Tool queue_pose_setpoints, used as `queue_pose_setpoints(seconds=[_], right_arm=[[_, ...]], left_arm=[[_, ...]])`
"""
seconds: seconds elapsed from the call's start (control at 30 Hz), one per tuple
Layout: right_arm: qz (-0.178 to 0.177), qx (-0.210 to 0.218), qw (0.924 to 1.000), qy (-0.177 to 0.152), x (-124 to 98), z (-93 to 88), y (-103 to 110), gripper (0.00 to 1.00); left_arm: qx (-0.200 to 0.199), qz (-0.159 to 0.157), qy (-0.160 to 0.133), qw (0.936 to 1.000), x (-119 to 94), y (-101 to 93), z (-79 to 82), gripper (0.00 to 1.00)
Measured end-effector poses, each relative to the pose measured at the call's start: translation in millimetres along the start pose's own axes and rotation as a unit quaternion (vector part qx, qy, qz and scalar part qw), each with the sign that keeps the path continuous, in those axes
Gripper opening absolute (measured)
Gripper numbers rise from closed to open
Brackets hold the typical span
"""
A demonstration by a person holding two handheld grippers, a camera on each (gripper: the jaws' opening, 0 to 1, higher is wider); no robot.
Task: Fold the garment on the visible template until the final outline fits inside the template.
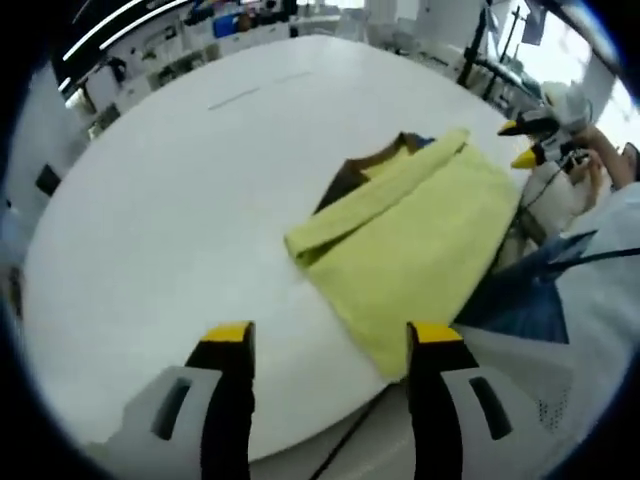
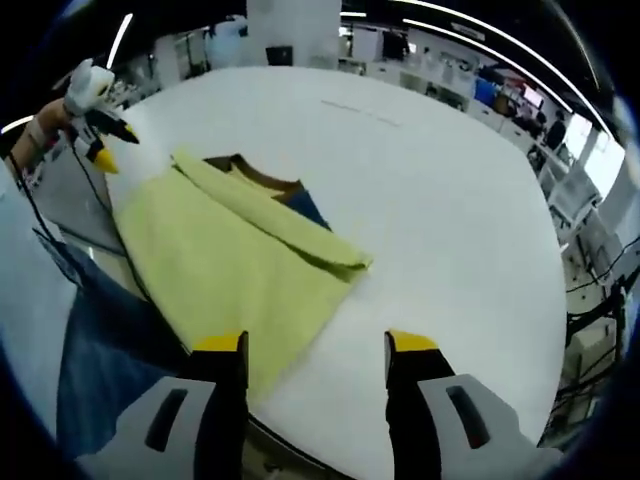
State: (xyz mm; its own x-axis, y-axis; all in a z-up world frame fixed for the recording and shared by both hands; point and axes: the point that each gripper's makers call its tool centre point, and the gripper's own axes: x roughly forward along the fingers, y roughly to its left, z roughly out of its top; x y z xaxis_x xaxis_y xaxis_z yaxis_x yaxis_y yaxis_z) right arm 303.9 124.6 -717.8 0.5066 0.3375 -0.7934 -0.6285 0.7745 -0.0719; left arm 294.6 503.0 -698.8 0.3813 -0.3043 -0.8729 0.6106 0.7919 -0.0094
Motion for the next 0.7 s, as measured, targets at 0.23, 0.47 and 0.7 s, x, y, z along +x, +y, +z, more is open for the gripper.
queue_pose_setpoints(seconds=[0.23,0.47,0.7], right_arm=[[-0.004,-0.012,0.9999,-0.008,-0.1,10.2,-2.8,0.71],[-0.012,-0.024,0.9995,-0.015,-0.9,20.0,-7.6,0.87],[-0.007,-0.041,0.9990,-0.016,0.5,23.6,-6.6,0.98]], left_arm=[[0.014,0.002,-0.004,0.9999,-0.3,-0.2,3.5,0.75],[0.028,0.001,-0.006,0.9996,-1.6,1.8,8.8,0.80],[0.036,-0.007,-0.019,0.9992,-2.8,-1.9,16.4,0.92]])
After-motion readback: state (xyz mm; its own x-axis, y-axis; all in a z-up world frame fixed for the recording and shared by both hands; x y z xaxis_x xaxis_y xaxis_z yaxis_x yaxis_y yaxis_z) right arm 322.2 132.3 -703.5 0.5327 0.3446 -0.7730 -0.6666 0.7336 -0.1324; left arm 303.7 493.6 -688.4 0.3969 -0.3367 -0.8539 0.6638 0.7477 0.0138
